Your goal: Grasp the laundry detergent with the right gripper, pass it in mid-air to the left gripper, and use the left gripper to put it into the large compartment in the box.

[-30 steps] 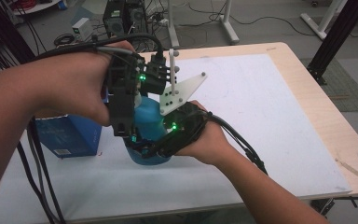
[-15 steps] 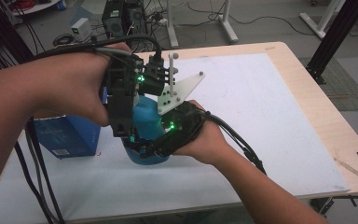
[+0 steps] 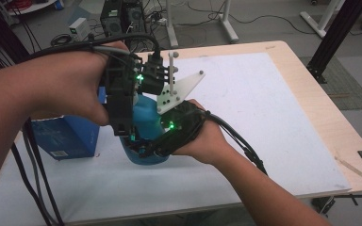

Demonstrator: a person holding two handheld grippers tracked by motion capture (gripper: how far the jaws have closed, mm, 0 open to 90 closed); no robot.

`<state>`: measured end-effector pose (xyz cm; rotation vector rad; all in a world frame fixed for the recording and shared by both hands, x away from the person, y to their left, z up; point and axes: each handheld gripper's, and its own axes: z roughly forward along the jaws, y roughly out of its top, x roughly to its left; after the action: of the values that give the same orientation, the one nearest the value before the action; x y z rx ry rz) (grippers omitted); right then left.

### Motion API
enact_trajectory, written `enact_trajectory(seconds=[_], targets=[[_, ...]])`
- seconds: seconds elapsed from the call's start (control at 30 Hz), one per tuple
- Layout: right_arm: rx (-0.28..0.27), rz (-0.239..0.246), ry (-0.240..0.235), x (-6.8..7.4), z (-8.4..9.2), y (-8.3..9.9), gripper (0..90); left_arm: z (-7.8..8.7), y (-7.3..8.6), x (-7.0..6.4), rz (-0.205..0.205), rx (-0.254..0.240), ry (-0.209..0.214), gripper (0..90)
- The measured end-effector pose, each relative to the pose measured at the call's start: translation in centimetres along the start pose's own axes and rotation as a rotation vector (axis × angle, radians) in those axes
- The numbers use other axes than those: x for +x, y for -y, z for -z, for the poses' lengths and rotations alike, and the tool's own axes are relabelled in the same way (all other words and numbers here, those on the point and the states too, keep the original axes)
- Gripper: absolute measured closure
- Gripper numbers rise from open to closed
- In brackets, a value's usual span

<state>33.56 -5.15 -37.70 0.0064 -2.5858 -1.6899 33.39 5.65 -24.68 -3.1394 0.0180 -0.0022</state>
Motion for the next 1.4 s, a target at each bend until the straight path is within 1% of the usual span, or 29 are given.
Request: enact_trajectory(seconds=[0.03,0.07,0.1,0.2,0.27,0.43,0.5,0.7,0.77,0.83,1.0,1.4], targets=[[-0.001,-0.001,-0.002,-0.01,-0.04,0.02,45.9,0.18,-0.02,-0.04,-0.005,0.0,0.011,26.8],[-0.004,-0.004,-0.005,-0.01,-0.05,0.02,45.8,0.18,-0.02,-0.04,-0.005,0.0,0.011,28.5],[-0.006,-0.005,-0.007,-0.02,-0.04,0.02,45.8,0.12,-0.08,-0.13,-0.004,-0.001,0.017,28.5],[-0.008,-0.005,-0.009,-0.04,-0.02,0.01,45.9,0.16,-0.19,-0.18,-0.012,0.002,0.012,28.4],[-0.009,-0.009,-0.007,-0.01,-0.02,0.01,45.9,0.12,-0.24,-0.2,-0.006,0.002,0.014,28.5],[-0.005,-0.008,-0.012,0.01,0.02,0.0,45.9,0.08,-0.26,-0.23,-0.005,0.008,0.013,28.5],[-0.007,-0.006,-0.011,0.03,0.0,-0.01,45.9,0.1,-0.27,-0.24,-0.003,0.01,0.012,30.5],[-0.008,-0.008,-0.014,0.06,0.0,-0.02,45.9,0.06,-0.33,-0.32,-0.004,0.01,0.0,30.6],[-0.008,-0.009,-0.014,0.07,0.01,-0.03,45.9,0.09,-0.34,-0.3,-0.006,0.013,0.001,30.7],[-0.008,-0.008,-0.011,0.1,0.0,-0.04,45.9,0.07,-0.37,-0.3,-0.006,0.015,-0.001,33.2],[-0.009,-0.008,-0.009,0.11,-0.01,-0.04,45.9,0.06,-0.46,-0.3,-0.008,0.016,-0.001,33.2],[-0.012,-0.007,-0.012,0.07,-0.12,0.0,45.9,0.0,-0.44,-0.22,0.005,0.025,0.001,35.7]])
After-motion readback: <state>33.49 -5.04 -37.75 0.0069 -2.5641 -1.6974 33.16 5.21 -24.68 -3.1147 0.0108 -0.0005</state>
